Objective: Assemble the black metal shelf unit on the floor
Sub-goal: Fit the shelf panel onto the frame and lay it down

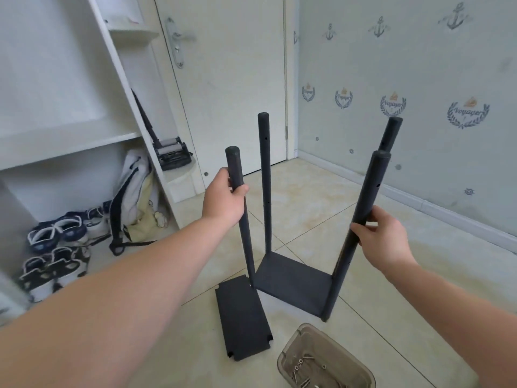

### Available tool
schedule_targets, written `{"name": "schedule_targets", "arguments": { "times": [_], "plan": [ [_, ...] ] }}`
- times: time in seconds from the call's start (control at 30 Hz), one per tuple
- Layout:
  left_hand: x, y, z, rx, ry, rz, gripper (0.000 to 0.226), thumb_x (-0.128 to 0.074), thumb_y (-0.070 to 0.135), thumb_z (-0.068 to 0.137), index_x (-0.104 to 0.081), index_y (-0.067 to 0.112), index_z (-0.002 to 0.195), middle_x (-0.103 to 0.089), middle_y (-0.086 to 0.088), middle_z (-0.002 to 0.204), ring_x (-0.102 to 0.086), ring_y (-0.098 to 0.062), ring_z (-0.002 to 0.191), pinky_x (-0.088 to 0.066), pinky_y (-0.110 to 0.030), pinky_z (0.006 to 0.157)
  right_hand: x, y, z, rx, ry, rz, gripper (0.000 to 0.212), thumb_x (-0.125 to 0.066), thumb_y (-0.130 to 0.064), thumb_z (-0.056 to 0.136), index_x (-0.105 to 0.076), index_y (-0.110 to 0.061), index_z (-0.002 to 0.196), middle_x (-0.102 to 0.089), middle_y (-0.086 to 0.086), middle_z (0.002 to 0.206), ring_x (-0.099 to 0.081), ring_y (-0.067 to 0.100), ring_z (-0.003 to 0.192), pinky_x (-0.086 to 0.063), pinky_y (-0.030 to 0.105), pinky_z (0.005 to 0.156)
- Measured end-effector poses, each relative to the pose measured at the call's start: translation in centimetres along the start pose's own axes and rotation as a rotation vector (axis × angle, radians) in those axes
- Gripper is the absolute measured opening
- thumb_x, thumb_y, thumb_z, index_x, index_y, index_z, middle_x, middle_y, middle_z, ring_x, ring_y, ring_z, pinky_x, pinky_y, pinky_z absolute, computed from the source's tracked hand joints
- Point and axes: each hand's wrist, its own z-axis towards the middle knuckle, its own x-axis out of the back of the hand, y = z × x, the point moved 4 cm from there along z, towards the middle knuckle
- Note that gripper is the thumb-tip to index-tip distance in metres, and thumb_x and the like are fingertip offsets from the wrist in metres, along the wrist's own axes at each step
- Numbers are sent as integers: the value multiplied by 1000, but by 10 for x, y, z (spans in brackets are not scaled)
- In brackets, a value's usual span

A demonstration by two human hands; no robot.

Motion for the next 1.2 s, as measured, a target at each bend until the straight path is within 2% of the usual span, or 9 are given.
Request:
{"name": "schedule_targets", "arguments": {
  "times": [0.13, 0.23, 0.37, 0.47, 0.53, 0.7, 0.87, 1.03, 1.2],
  "plan": [
    [77, 1, -25, -22, 79, 53, 14, -65, 23, 94, -56, 20, 105, -60, 13, 87, -58, -6, 79, -43, -18, 65, -29, -48, -25, 53, -71, 19, 13, -61, -9, 97, -61, -17, 108, -67, -4, 95, -67, 21, 82, -51, 34, 68],
    [134, -5, -47, -21, 124, 118, 14, -66, 24, 93, -56, 20, 102, -59, 11, 82, -61, -14, 81, -45, -26, 65, -60, -78, -52, 109, -135, 10, 13, -59, -7, 97, -60, -16, 107, -66, -7, 94, -66, 18, 81, -50, 33, 66],
    [200, -26, -86, 22, 161, 140, 20, -67, 23, 93, -60, 20, 111, -67, 7, 92, -66, -20, 89, -55, -41, 83, -108, -110, -96, 179, -229, -4, 14, -58, -6, 97, -57, -17, 104, -64, -10, 93, -65, 13, 78, -45, 25, 58],
    [238, -52, -118, 69, 215, 153, 17, -67, 24, 93, -59, 22, 108, -66, 9, 92, -66, -18, 88, -56, -41, 80, -147, -127, -129, 226, -301, -46, 12, -56, -6, 97, -55, -15, 104, -63, -7, 91, -64, 16, 79, -44, 24, 57],
    [258, -71, -137, 102, 261, 160, 17, -67, 25, 93, -58, 22, 107, -65, 11, 92, -64, -17, 87, -54, -35, 75, -173, -134, -149, 267, -337, -64, 12, -55, -5, 98, -54, -16, 103, -62, -9, 91, -63, 15, 79, -43, 22, 57],
    [288, -116, -175, 206, 385, 184, 19, -65, 29, 95, -56, 25, 111, -68, 11, 99, -65, -17, 90, -54, -35, 75, -228, -136, -187, 298, -388, -82, 16, -52, -2, 97, -52, -17, 103, -61, -11, 91, -60, 20, 84, -46, 34, 67],
    [300, -164, -184, 269, 498, 251, 13, -63, 32, 94, -55, 29, 105, -57, 21, 83, -61, -14, 80, -45, -29, 61, -283, -129, -199, 323, -392, -42, 22, -49, 0, 98, -54, -20, 105, -61, -20, 90, -58, 1, 82, -41, 18, 62],
    [306, -208, -174, 320, 529, 253, 15, -61, 31, 93, -55, 33, 107, -62, 18, 90, -61, -12, 82, -45, -28, 62, -335, -121, -199, 288, -433, 14, 27, -49, 0, 98, -54, -23, 111, -60, -24, 92, -58, -12, 81, -41, 11, 65],
    [310, -226, -163, 313, 510, 216, 19, -62, 33, 94, -56, 34, 112, -62, 20, 96, -58, -3, 85, -39, -18, 60, -370, -120, -191, 227, -454, 6, 25, -50, -2, 99, -56, -15, 120, -59, -19, 94, -60, 6, 86, -52, 34, 76]
  ]
}}
